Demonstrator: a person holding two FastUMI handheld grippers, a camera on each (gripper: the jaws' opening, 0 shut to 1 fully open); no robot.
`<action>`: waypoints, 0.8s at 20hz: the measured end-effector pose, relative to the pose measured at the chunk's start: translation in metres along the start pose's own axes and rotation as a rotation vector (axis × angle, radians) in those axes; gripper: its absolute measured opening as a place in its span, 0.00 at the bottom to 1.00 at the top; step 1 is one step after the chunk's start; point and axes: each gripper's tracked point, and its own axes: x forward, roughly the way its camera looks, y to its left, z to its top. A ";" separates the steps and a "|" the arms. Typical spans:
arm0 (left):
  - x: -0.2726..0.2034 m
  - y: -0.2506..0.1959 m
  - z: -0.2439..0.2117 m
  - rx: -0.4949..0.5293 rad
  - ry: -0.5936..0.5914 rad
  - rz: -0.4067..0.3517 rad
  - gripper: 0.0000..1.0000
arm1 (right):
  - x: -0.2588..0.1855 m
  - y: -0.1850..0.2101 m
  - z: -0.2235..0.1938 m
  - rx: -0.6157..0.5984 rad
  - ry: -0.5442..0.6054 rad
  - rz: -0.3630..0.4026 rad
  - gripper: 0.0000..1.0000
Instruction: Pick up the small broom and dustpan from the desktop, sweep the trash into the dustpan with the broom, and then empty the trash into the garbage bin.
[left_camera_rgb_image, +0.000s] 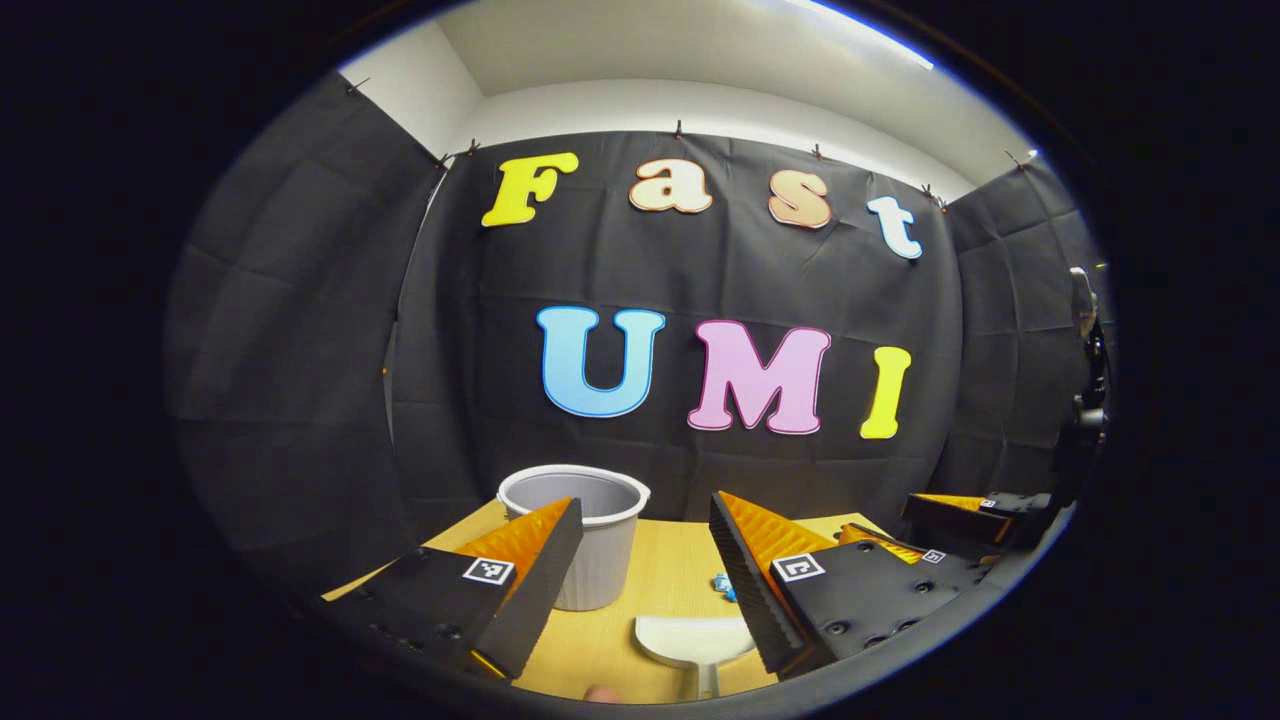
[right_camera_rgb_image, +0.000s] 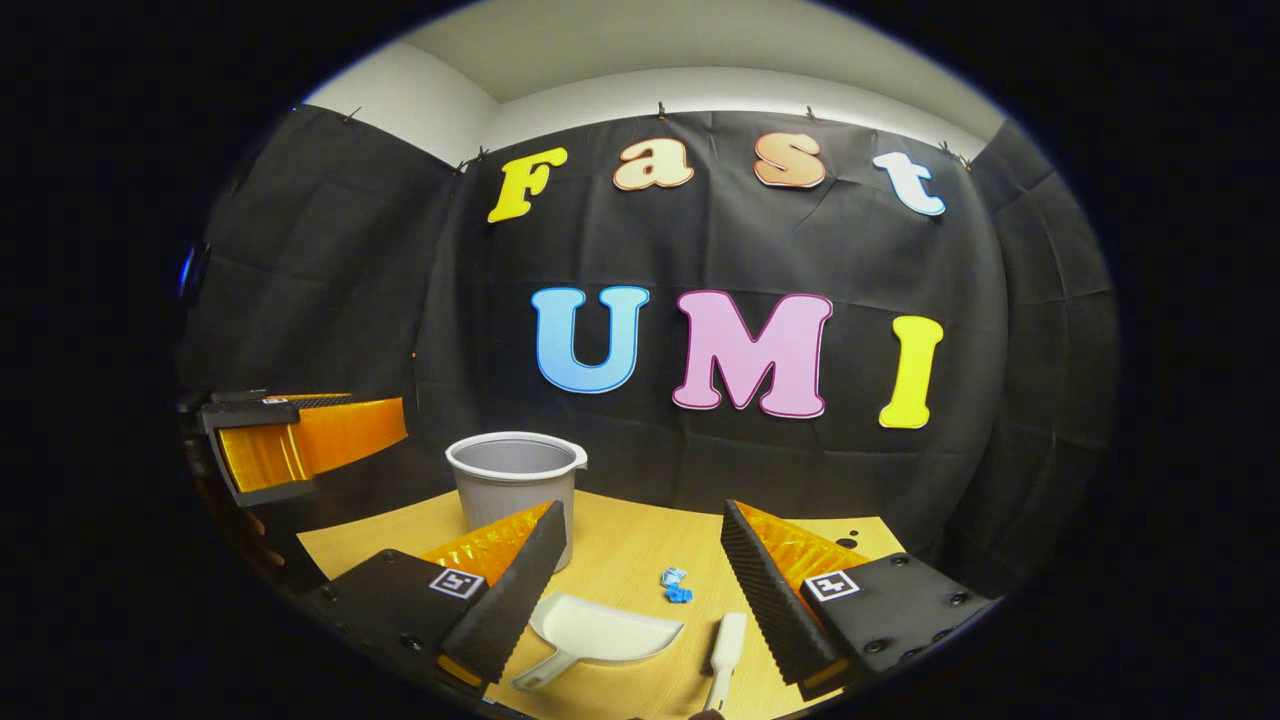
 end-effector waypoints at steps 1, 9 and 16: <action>-0.001 0.000 -0.001 0.000 0.000 -0.006 0.76 | -0.001 0.000 0.001 -0.003 -0.002 -0.006 1.00; -0.014 -0.006 -0.015 -0.003 0.027 -0.078 0.76 | -0.019 0.002 0.005 -0.008 -0.018 -0.074 1.00; -0.016 -0.006 -0.030 0.009 0.055 -0.098 0.75 | -0.032 -0.005 0.008 -0.027 -0.025 -0.128 1.00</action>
